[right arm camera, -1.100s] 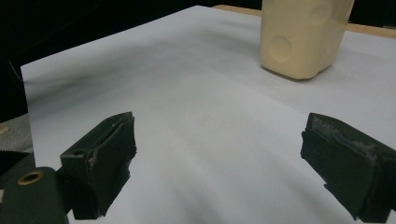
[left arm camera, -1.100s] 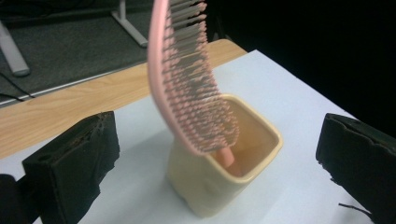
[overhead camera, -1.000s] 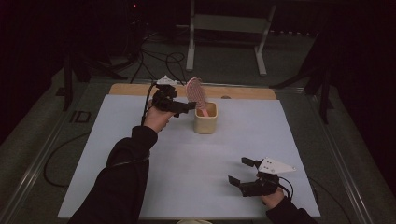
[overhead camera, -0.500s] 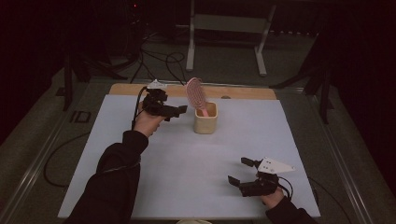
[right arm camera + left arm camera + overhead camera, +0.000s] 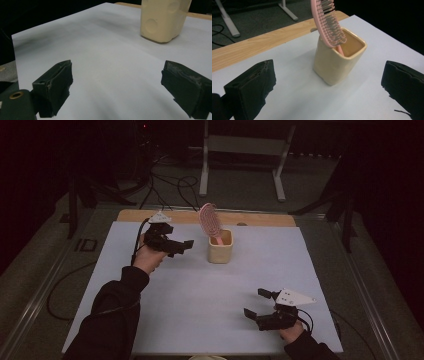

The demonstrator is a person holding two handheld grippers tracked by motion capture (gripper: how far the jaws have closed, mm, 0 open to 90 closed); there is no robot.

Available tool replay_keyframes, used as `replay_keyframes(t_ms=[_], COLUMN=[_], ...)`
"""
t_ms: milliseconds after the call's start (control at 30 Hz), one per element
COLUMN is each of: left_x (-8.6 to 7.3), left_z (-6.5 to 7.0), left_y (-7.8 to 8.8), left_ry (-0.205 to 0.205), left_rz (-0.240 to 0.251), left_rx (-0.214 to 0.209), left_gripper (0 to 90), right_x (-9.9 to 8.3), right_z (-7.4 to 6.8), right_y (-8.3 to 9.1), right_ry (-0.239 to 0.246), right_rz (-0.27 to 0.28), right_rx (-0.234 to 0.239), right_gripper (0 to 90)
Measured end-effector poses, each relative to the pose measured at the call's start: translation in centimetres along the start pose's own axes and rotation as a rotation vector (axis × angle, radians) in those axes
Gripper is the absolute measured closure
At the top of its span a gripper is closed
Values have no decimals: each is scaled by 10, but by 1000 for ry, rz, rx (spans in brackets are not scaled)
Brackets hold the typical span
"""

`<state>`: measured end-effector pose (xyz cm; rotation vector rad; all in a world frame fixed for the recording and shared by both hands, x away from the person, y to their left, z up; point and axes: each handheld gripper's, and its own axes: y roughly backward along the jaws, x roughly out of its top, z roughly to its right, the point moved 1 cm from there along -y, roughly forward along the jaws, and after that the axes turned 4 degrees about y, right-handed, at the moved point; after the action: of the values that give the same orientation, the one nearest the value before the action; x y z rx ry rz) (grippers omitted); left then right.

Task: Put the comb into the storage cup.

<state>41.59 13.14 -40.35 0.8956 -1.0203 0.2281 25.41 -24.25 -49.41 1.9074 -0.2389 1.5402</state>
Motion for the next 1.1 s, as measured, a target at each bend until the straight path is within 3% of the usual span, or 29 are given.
replay_keyframes(t_ms=[600,1100], left_x=[-29,-65], left_z=[-1,-3], left_y=[24,38], left_ry=[-18,-15], left_rz=[-11,-21], left_rx=[23,31], left_gripper=[2,2], right_x=[1,1], right_z=[0,-1], right_y=[-1,-1], right_ry=[6,7], right_rz=[-1,0], right_rx=[0,-2], right_gripper=[99,99])
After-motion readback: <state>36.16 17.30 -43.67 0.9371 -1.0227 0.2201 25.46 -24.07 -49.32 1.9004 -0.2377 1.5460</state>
